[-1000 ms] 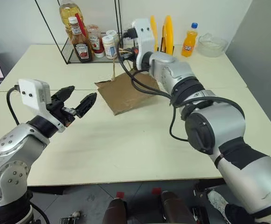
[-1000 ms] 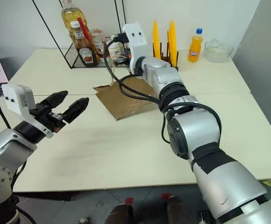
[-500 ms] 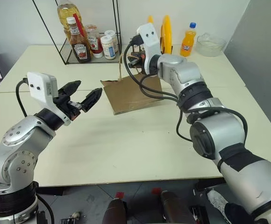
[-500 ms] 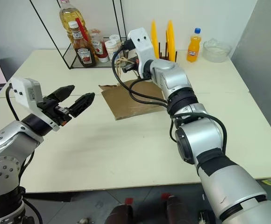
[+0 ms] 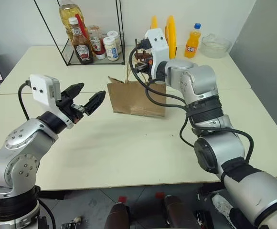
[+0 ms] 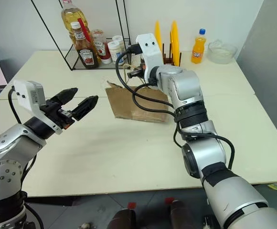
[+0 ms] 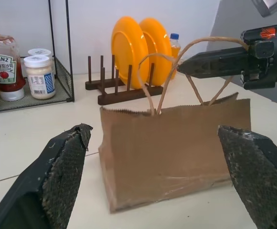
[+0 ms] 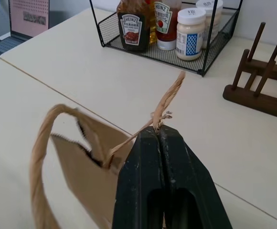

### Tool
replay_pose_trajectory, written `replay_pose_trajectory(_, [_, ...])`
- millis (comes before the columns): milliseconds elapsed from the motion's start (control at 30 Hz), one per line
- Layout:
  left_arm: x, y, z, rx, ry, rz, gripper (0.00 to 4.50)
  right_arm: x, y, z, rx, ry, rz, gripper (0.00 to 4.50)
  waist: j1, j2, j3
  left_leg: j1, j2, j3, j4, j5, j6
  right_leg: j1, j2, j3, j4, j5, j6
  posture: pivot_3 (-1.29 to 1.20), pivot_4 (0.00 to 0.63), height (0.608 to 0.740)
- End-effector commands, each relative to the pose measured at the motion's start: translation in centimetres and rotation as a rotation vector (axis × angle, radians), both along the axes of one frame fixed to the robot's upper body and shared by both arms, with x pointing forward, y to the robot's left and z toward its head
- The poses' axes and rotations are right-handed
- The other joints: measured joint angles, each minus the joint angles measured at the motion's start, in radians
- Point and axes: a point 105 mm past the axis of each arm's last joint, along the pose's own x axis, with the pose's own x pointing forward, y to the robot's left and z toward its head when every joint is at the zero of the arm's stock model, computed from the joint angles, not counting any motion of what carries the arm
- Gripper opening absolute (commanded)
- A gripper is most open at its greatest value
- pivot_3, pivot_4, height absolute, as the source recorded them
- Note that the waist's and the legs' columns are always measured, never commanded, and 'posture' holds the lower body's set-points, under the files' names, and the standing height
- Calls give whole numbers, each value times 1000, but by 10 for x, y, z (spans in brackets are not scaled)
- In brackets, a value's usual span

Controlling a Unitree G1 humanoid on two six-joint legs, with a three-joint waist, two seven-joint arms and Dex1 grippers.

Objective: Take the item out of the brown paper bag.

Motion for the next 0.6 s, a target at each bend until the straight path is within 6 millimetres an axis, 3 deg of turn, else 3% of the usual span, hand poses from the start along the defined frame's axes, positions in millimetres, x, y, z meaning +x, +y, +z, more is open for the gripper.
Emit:
replay_pose_trajectory(33, [-4, -2, 9, 8, -57, 6, 4500, 0, -3, 11, 19, -57, -10, 37, 0, 0, 0, 0, 0, 0, 0, 0, 0, 0, 0, 0, 0, 0, 0, 0, 150, 740])
replay_pose_trajectory(300, [-2, -3, 11, 15, -56, -2, 4500, 8, -9, -1, -12, -98, -6, 37, 0, 0, 0, 0, 0, 0, 0, 0, 0, 0, 0, 0, 0, 0, 0, 0, 150, 740])
replay_pose_trajectory(600, [3, -7, 13, 17, -56, -26, 4500, 14, -3, 21, -21, -264, 38, 37, -3, 0, 0, 0, 0, 0, 0, 0, 0, 0, 0, 0, 0, 0, 0, 0, 150, 740])
